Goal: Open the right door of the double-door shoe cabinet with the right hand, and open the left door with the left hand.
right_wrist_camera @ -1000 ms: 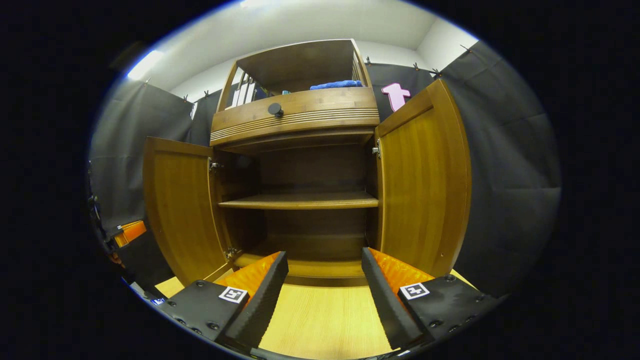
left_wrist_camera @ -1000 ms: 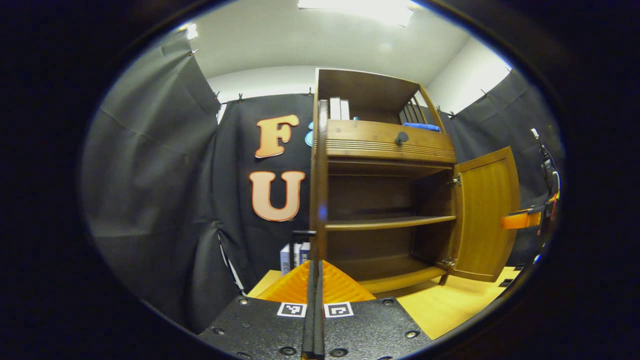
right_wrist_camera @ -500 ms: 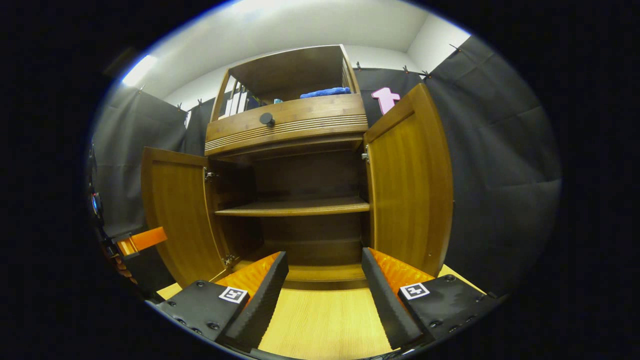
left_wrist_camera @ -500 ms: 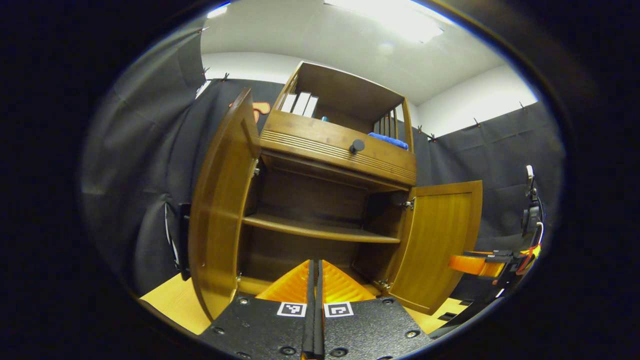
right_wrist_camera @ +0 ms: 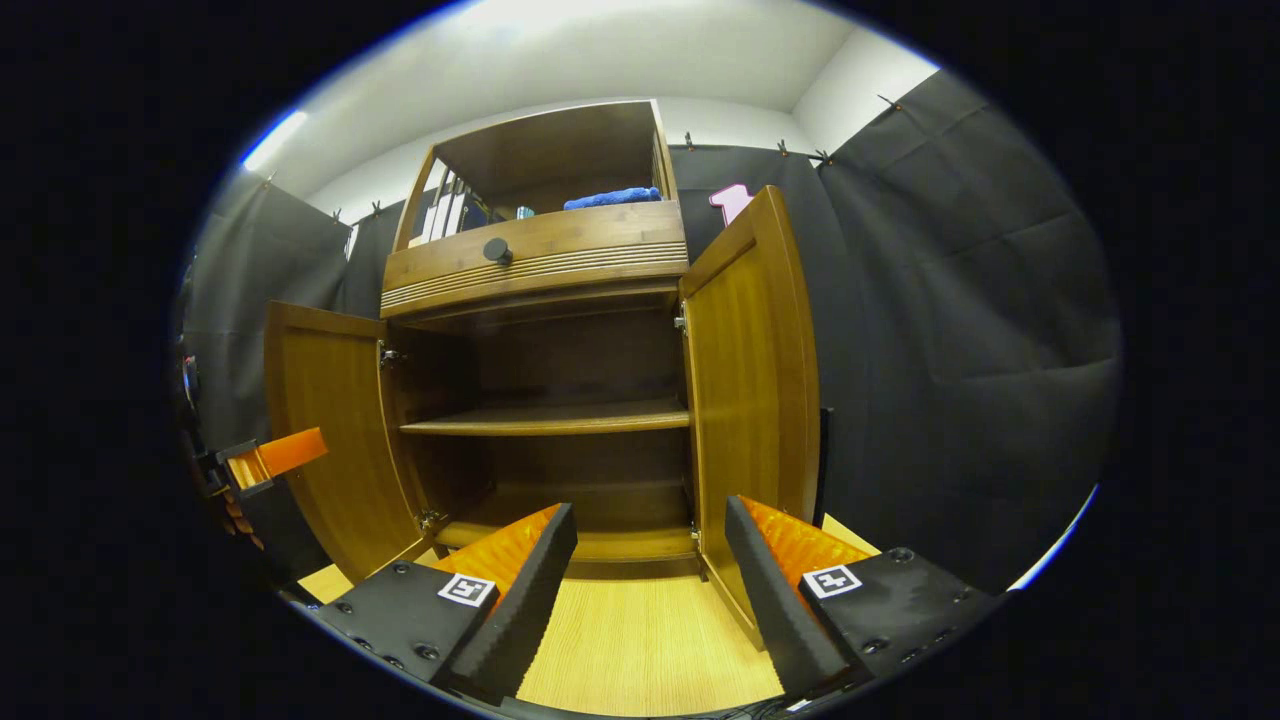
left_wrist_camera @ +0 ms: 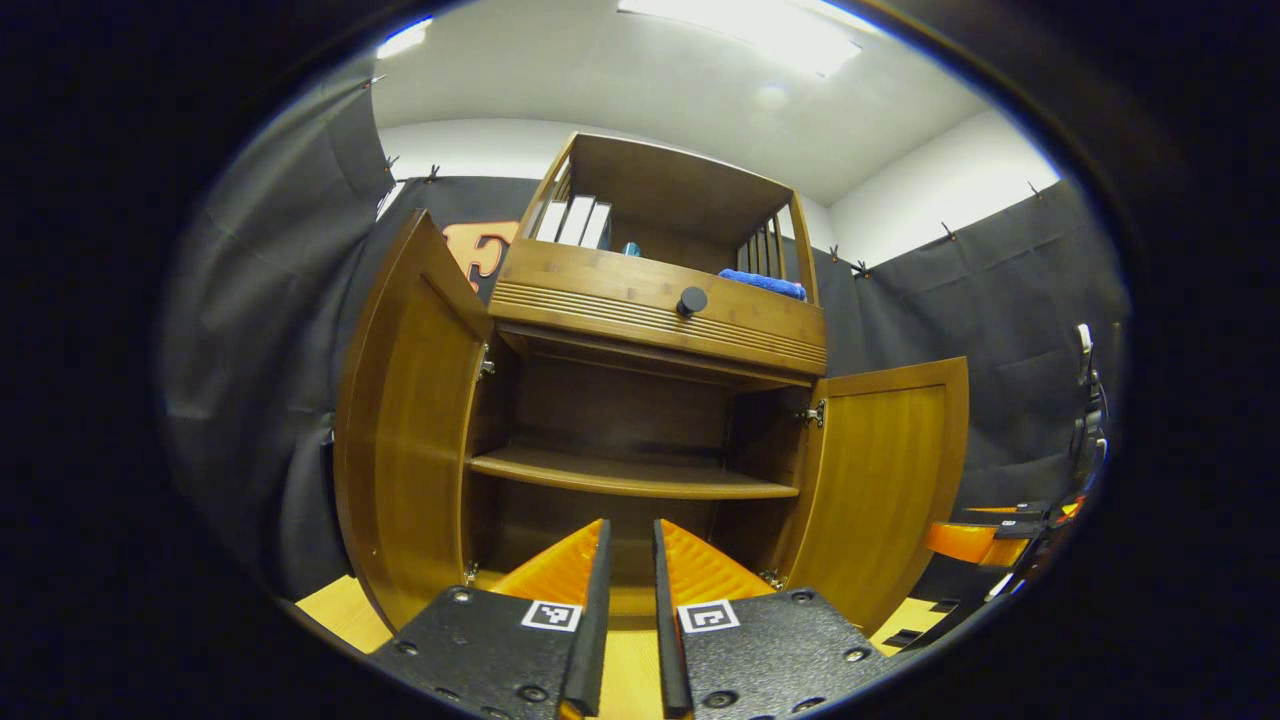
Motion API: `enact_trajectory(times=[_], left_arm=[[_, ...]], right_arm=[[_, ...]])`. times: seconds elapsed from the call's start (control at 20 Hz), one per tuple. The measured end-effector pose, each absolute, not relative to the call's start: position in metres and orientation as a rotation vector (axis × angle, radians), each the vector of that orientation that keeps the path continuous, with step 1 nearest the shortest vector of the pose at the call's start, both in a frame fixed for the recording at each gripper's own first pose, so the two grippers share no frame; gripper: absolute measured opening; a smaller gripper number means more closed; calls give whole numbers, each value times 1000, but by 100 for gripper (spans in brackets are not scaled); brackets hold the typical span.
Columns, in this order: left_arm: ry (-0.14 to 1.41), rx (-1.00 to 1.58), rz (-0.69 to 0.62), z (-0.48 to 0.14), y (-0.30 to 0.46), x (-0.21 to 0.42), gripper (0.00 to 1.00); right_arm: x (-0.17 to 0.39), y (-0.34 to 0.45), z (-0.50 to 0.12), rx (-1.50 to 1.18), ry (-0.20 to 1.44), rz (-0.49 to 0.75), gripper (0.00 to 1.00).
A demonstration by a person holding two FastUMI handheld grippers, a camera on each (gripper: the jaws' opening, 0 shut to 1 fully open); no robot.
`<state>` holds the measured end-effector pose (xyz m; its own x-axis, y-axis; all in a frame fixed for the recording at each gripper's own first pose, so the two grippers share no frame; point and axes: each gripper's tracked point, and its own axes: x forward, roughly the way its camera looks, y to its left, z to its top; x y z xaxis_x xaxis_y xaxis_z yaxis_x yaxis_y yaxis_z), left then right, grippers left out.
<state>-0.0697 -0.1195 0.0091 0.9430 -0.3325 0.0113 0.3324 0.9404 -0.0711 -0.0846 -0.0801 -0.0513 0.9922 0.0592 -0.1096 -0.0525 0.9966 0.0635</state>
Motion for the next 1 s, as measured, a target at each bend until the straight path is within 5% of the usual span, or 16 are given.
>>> enact_trajectory(times=[0.35, 1.0], left_arm=[[-59, -59, -326, 23, -126, -77, 93], [-46, -1, -305, 10, -122, -75, 95]], right_arm=[[-83, -81, -53, 71, 113, 56, 90], [-77, -65, -48, 57, 107, 79, 89]])
